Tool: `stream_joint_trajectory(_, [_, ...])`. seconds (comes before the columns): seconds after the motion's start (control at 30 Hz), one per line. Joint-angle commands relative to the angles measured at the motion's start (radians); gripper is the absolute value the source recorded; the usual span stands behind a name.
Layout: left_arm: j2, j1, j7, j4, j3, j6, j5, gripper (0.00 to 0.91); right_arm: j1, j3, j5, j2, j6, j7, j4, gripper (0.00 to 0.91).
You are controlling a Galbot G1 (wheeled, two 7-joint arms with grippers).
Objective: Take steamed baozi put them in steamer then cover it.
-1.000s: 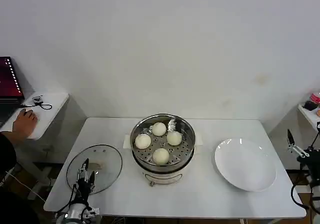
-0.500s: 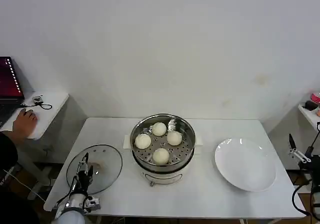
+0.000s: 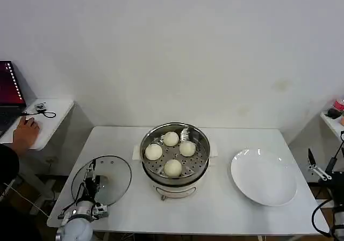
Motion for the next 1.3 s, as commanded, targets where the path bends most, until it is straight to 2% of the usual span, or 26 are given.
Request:
stream_joint_trajectory(0.03, [-0.001,-0.045,-0.002,0.049,0.006,0.000,0.003,0.907,-0.004,-0.004,-0.002,0.006,0.001,0.000,0.003,0.907])
stream_joint_trajectory(0.17, [-0.008,-0.064,-0.009,0.068,0.010,-0.001,0.003,0.907,-0.005,-0.009,-0.004,0.010,0.002,0.000,0.003,0.907])
stream_joint_trajectory(0.23, [-0.011,-0.071,-0.011,0.077,0.011,-0.001,0.003,0.625,-0.005,-0.010,-0.006,0.011,0.004,0.000,0.001,0.907])
stream_joint_trajectory(0.27, [-0.011,-0.072,-0.012,0.079,0.011,-0.001,0.003,0.000,-0.006,-0.009,-0.006,0.011,0.004,0.000,0.001,0.907])
stream_joint_trajectory(0.9, [-0.027,-0.046,-0.039,0.049,0.006,-0.012,-0.041,0.000,-0.002,-0.017,-0.010,0.018,0.006,0.001,0.004,0.907])
stream_joint_trajectory(1.1, [-0.043,-0.009,-0.091,-0.018,-0.015,-0.004,-0.044,0.000,-0.001,-0.019,-0.009,0.015,0.005,0.001,0.007,0.907])
stream_joint_trajectory(1.3, [-0.047,0.076,-0.105,-0.205,-0.036,0.032,-0.085,0.000,0.004,-0.035,-0.016,0.015,0.005,0.001,0.008,0.907])
